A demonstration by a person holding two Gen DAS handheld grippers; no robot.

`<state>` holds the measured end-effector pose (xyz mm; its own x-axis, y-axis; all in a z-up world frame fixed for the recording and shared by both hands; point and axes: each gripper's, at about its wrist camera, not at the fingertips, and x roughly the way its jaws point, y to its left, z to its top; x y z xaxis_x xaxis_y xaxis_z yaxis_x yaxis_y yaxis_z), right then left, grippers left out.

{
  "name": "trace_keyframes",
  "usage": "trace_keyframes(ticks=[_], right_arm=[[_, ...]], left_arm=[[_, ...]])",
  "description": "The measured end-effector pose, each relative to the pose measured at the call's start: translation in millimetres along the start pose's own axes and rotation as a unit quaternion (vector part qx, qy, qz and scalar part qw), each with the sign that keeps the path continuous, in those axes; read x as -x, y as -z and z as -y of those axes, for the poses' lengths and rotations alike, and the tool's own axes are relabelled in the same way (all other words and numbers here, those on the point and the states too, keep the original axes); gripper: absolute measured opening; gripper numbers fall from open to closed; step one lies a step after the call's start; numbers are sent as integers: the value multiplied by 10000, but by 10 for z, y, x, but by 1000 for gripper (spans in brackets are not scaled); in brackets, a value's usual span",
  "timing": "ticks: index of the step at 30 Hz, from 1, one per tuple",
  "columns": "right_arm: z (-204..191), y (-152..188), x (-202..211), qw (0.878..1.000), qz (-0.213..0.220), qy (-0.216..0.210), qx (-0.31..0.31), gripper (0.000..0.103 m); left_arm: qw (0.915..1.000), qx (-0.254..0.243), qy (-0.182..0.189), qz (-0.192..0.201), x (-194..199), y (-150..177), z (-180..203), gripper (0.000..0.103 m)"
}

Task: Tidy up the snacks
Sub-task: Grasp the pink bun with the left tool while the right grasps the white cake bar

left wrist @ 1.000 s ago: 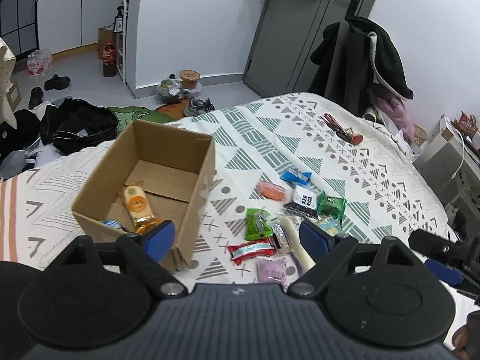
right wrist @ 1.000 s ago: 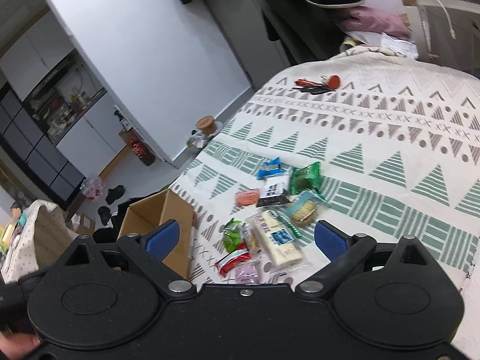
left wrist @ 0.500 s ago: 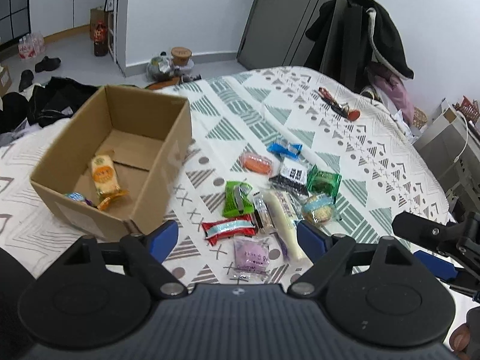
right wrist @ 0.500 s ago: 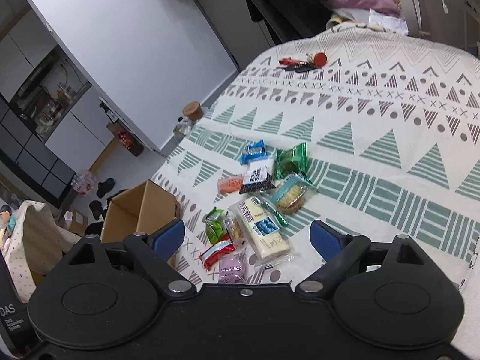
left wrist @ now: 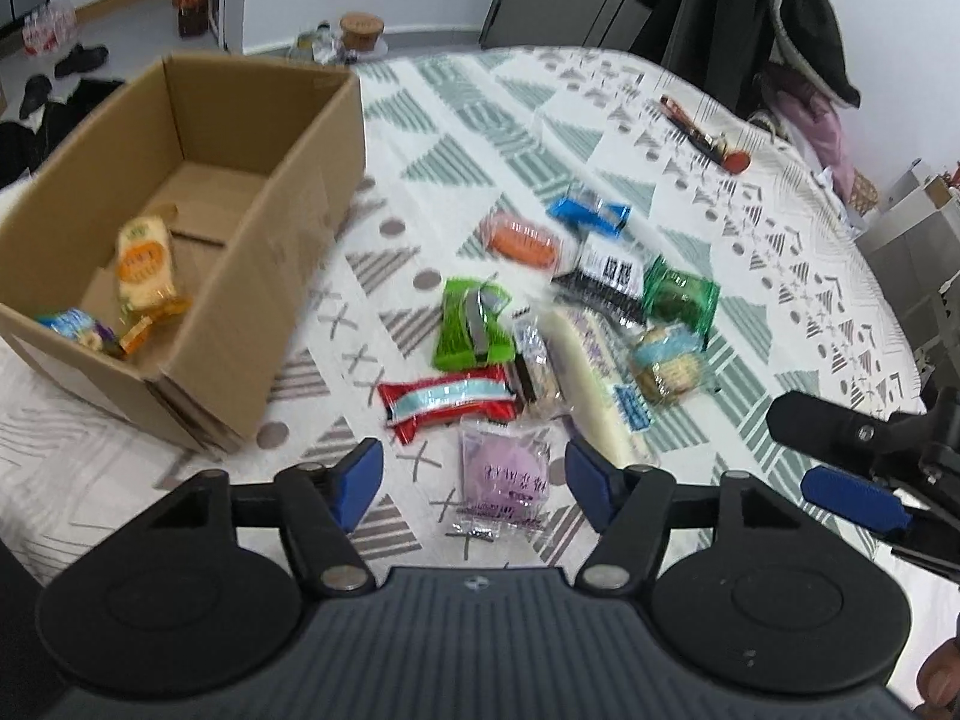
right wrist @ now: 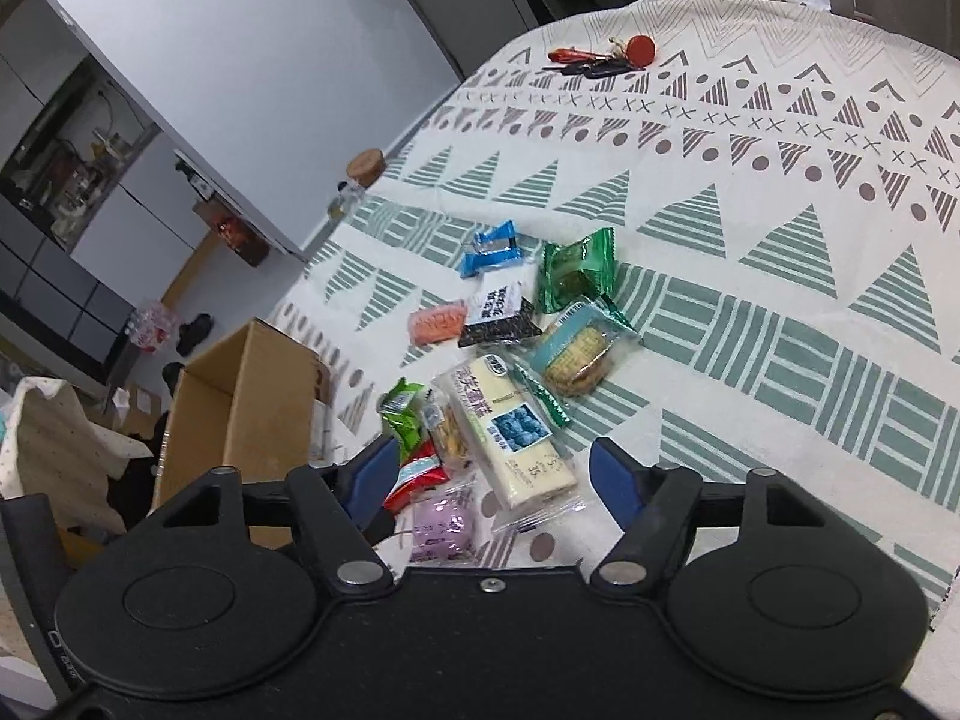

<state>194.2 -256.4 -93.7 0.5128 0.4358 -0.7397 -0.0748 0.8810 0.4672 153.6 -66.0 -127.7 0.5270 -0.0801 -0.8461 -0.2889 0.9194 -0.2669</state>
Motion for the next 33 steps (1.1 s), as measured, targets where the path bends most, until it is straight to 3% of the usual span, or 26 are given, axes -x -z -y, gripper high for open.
trace_keyframes(ticks=[10,14,17,33], right_arm=[[22,-67,-314,9994,-252,222,66,70],[28,-78,-432,9990,-364,250,115,70],[36,-72,-553,9980,-507,333,153,67],[-119,-33,-993,9918,-843,765,575,63]], left_arm=[[9986,-25,160,-495,-460,52,68,56],[9978,5,226,-624,-609,57,62,39],[9978,-20,240,-611,-614,23,49,32],[9968,266,434,-614,-513,-194,-286,30]])
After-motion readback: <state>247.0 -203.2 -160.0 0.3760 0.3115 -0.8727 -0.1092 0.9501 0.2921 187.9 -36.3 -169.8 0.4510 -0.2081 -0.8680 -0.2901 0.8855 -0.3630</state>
